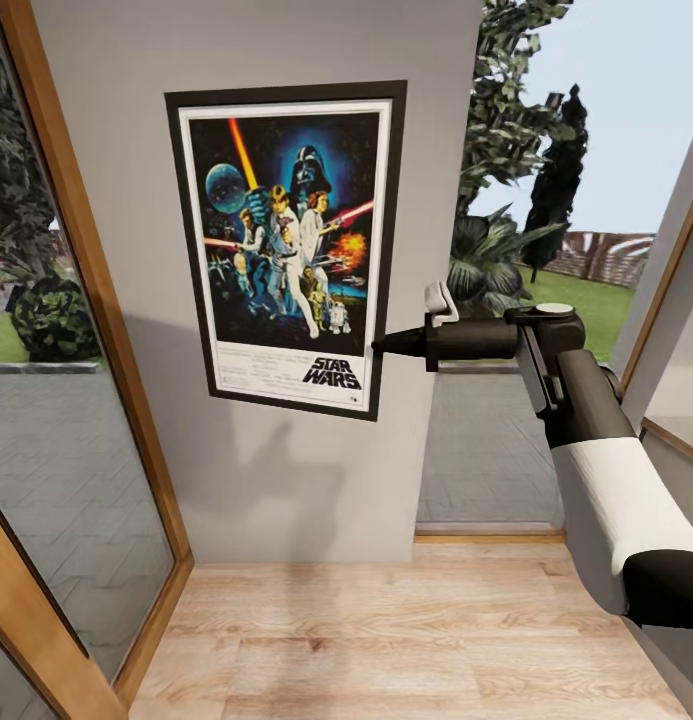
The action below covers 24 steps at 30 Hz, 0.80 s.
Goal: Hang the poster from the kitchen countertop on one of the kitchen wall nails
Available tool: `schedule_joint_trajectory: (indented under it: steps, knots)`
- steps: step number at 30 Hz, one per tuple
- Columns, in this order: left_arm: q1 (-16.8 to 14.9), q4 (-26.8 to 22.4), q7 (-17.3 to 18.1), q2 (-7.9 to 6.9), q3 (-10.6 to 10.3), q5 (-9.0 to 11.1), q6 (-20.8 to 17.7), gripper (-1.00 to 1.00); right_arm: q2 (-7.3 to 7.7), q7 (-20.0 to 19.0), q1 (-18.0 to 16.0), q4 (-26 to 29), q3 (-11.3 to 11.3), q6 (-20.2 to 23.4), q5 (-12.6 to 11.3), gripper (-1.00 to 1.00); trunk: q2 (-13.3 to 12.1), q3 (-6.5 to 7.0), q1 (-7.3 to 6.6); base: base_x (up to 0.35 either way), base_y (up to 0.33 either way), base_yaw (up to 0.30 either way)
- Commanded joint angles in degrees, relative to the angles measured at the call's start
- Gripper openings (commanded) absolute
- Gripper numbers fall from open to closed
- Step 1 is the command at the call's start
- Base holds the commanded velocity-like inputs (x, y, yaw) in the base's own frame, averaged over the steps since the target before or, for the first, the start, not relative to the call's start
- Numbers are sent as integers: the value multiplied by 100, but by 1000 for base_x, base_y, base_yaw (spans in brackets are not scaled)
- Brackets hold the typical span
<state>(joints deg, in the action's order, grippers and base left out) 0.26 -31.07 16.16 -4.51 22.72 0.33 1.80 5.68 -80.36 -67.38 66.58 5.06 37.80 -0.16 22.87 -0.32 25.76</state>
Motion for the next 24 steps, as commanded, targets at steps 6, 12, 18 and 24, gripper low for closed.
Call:
schedule_joint_trajectory:
  steps: [6,12,18,24]
  knots:
    - [1,-2,36,3,22,3,4,100,2,-25,-4,2,6,79,-5,-100,5,-3,3,13,0,0]
    - [1,-4,36,3,22,3,4,100,-3,-24,-5,2,17,79,-6,-100,5,-3,3,134,11,0]
    - [1,-3,36,3,22,3,4,100,-4,-24,-3,-3,22,79,-3,-100,5,-3,3,181,64,0]
    - [1,-2,36,3,22,3,4,100,-5,-19,-3,-4,29,79,-2,-100,5,-3,3,47,17,0]
